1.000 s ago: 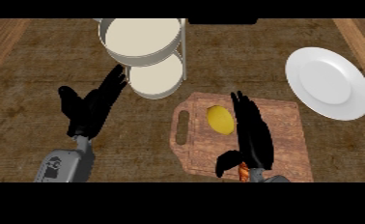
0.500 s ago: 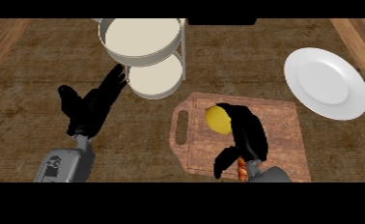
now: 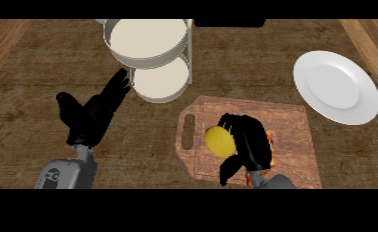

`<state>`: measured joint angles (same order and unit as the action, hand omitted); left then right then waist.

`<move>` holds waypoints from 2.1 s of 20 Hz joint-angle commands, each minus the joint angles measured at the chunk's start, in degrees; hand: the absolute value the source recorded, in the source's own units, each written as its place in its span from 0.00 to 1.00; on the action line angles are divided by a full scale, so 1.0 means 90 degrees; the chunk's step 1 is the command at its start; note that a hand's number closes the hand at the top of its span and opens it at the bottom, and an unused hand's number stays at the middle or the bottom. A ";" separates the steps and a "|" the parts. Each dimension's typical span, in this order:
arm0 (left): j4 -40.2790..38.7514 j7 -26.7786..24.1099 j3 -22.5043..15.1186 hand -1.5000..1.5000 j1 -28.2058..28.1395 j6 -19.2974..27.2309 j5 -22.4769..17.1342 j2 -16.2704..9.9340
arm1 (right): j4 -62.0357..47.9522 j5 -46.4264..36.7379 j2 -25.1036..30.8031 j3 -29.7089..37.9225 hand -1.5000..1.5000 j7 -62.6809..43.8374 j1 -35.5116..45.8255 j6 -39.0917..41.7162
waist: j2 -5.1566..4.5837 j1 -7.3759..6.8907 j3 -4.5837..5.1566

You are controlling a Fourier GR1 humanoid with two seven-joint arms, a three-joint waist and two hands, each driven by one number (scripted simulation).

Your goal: Pick the lemon from the cutting board and place it in the tiered basket

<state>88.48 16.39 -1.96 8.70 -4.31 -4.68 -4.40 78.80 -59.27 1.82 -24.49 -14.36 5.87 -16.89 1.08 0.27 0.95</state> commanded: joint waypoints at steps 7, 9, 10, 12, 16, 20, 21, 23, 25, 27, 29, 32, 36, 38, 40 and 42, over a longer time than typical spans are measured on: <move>-0.0095 -0.0057 0.0179 0.50 -0.0008 0.0093 0.0027 -0.0078 | 0.0355 -0.0514 -0.0197 -0.0462 1.00 -0.4637 -0.1206 -0.0405 | -0.0056 0.0233 -0.0056; -0.0086 -0.0024 0.0104 0.50 -0.0009 0.0112 0.0002 0.0037 | 0.0688 -0.0744 -0.0199 -0.0897 1.00 -0.5486 -0.1168 -0.0615 | -0.0040 0.0143 -0.0061; -0.0161 -0.0154 0.0117 0.50 -0.0135 0.0019 0.0011 -0.0038 | 0.1023 -0.0939 -0.0200 -0.1104 1.00 -0.5911 -0.1166 -0.0630 | -0.0021 0.0148 -0.0050; -0.0140 -0.0171 0.0042 0.50 -0.0201 0.0006 0.0052 -0.0014 | 0.1426 -0.1265 -0.0200 -0.1533 1.00 -0.6567 -0.1210 -0.0815 | 0.0000 0.0131 -0.0059; -0.0175 -0.0131 0.0214 0.50 -0.0201 -0.0034 -0.0052 -0.0129 | 0.2419 -0.1793 -0.0198 -0.1839 1.00 -0.7179 -0.1053 -0.0923 | 0.0045 0.0191 -0.0060; -0.0199 -0.0099 0.0240 0.50 -0.0154 0.0057 -0.0008 -0.0111 | 0.3062 -0.2727 -0.0198 -0.2044 1.00 -0.7271 -0.0791 -0.0585 | 0.0092 0.0290 -0.0040; -0.0134 -0.0129 0.0221 0.50 -0.0231 0.0014 -0.0017 -0.0128 | 0.3300 -0.2920 -0.0197 -0.2050 1.00 -0.7321 -0.0645 -0.0517 | 0.0107 0.0235 -0.0043; -0.0204 -0.0098 0.0200 0.50 -0.0098 0.0052 0.0022 -0.0100 | 0.3454 -0.3262 -0.0197 -0.2251 1.00 -0.7416 -0.0534 -0.0239 | 0.0070 0.0276 -0.0040; -0.0172 -0.0109 0.0237 0.50 -0.0203 -0.0002 -0.0079 -0.0091 | 0.3808 -0.3665 -0.0197 -0.2404 1.00 -0.7443 -0.0440 0.0080 | 0.0098 0.0246 -0.0034; -0.0163 -0.0110 0.0224 0.50 -0.0140 -0.0013 -0.0057 -0.0111 | 0.4052 -0.3900 -0.0197 -0.2426 1.00 -0.7510 -0.0300 0.0332 | 0.0086 0.0259 -0.0034; -0.0259 -0.0161 0.0216 0.50 -0.0165 0.0018 -0.0002 -0.0099 | 0.4201 -0.4125 -0.0198 -0.2437 1.00 -0.7557 -0.0099 0.0612 | 0.0045 0.0227 -0.0031; -0.0232 -0.0106 0.0193 0.50 -0.0098 -0.0026 -0.0039 -0.0097 | 0.4283 -0.4415 -0.0198 -0.2488 1.00 -0.7574 0.0072 0.1047 | 0.0031 0.0168 -0.0030; -0.0225 -0.0157 0.0131 0.50 -0.0025 -0.0006 0.0015 -0.0051 | 0.4427 -0.4353 -0.0198 -0.2307 1.00 -0.7623 0.0438 0.1535 | -0.0039 0.0028 -0.0036; -0.0169 -0.0148 0.0054 0.50 -0.0040 -0.0066 -0.0018 -0.0005 | 0.4215 -0.4336 -0.0198 -0.2179 1.00 -0.7618 0.0583 0.1679 | -0.0068 -0.0103 -0.0036; -0.0203 -0.0133 0.0084 0.50 0.0042 -0.0046 -0.0030 0.0001 | 0.4365 -0.4251 -0.0198 -0.2022 1.00 -0.7607 0.0654 0.1913 | -0.0071 -0.0063 -0.0033; -0.0260 -0.0224 0.0032 0.50 0.0034 -0.0099 0.0053 -0.0051 | 0.4237 -0.4095 -0.0198 -0.1732 1.00 -0.7621 0.1018 0.1903 | -0.0146 -0.0219 -0.0037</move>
<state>86.52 14.82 -1.31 8.68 -4.86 -4.60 -4.71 117.22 -97.31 0.80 -42.07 -70.53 10.52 -6.02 0.43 -0.37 0.64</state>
